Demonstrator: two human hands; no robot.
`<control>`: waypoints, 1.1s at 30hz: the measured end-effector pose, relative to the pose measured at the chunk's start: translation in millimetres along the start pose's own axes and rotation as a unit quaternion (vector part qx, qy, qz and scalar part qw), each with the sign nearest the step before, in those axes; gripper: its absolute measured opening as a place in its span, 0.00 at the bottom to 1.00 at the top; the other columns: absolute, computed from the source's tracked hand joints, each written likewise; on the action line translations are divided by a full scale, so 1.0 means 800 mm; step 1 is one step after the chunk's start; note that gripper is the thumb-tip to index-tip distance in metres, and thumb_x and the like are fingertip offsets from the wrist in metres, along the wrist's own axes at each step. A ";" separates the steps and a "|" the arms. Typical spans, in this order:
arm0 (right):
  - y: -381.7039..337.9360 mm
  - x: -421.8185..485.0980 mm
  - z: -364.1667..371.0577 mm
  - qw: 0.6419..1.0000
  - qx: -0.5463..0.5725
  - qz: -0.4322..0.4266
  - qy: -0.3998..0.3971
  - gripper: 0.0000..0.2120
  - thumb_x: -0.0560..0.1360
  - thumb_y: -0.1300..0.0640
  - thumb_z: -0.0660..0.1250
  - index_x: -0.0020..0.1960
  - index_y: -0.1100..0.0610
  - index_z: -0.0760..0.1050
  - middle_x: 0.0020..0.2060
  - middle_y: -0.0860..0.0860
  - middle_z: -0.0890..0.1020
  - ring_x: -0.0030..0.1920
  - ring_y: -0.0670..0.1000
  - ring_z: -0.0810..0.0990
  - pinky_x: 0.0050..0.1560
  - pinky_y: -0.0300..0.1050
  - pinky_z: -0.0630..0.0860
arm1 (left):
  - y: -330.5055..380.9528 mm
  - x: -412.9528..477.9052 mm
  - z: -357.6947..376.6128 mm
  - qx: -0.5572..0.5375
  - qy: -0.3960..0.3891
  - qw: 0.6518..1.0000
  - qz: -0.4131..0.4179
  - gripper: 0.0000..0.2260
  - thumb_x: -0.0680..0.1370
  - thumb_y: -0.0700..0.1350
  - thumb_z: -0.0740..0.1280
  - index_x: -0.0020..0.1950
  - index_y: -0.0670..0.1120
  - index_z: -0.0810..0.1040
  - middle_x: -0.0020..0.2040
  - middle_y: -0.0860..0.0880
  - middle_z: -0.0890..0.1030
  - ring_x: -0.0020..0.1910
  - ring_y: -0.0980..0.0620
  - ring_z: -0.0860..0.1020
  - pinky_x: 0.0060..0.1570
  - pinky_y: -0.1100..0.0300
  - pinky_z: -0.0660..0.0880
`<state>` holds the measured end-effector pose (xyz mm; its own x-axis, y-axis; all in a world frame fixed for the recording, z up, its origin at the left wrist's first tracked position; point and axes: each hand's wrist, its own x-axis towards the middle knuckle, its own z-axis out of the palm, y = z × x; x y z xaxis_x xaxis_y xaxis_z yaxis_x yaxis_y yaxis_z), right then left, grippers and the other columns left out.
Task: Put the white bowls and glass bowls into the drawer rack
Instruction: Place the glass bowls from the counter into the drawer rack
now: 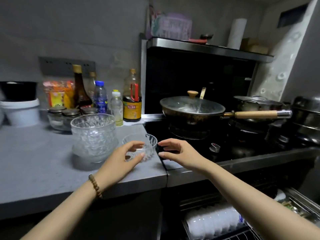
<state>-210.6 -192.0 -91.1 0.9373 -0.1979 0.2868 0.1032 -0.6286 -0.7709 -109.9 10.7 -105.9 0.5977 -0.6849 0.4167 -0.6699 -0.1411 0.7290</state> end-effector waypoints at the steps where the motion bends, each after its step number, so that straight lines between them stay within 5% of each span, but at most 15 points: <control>1: -0.002 0.011 0.005 1.000 -0.026 -0.001 -0.003 0.17 0.71 0.54 0.72 0.59 0.52 0.77 0.58 0.47 0.80 0.61 0.45 0.77 0.61 0.41 0.74 | -0.006 0.002 -0.005 0.004 0.006 1.000 -0.010 0.13 0.76 0.49 0.66 0.61 0.55 0.74 0.58 0.58 0.77 0.60 0.59 0.74 0.60 0.60 0.72; 6: 0.000 0.054 0.026 0.990 -0.141 -0.009 -0.021 0.17 0.70 0.51 0.73 0.58 0.51 0.79 0.60 0.46 0.79 0.63 0.44 0.74 0.66 0.40 0.67 | -0.034 0.005 -0.008 0.016 0.027 0.998 -0.050 0.16 0.75 0.52 0.66 0.62 0.58 0.71 0.59 0.59 0.75 0.60 0.57 0.73 0.58 0.62 0.71; 18: 0.003 0.082 0.055 0.981 -0.184 -0.030 -0.061 0.09 0.71 0.52 0.73 0.48 0.55 0.85 0.46 0.49 0.86 0.44 0.40 0.80 0.50 0.36 0.75 | -0.056 0.011 0.009 -0.010 0.034 0.995 -0.091 0.22 0.75 0.54 0.66 0.68 0.58 0.67 0.69 0.53 0.69 0.65 0.57 0.69 0.66 0.55 0.69; 27: -0.013 0.043 0.024 0.998 0.045 -0.005 -0.040 0.10 0.71 0.56 0.73 0.48 0.61 0.84 0.42 0.54 0.86 0.42 0.45 0.84 0.46 0.36 0.78 | -0.037 0.012 0.017 -0.093 0.044 0.993 -0.058 0.30 0.69 0.66 0.62 0.70 0.65 0.61 0.70 0.63 0.64 0.66 0.61 0.66 0.67 0.56 0.67; 33: -0.014 -0.029 -0.024 0.984 0.174 0.033 0.023 0.12 0.69 0.50 0.72 0.47 0.56 0.84 0.42 0.53 0.87 0.41 0.46 0.85 0.45 0.37 0.78 | 0.004 0.017 0.063 -0.189 -0.012 0.982 -0.028 0.32 0.68 0.65 0.63 0.71 0.63 0.59 0.63 0.69 0.68 0.57 0.69 0.75 0.53 0.72 0.72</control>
<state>-239.8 -194.6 -78.5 0.9307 -0.2686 0.2483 0.1574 -0.3188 -0.9347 -126.2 -35.0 -125.1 0.6158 -0.7005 0.3608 -0.4226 0.0929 0.9016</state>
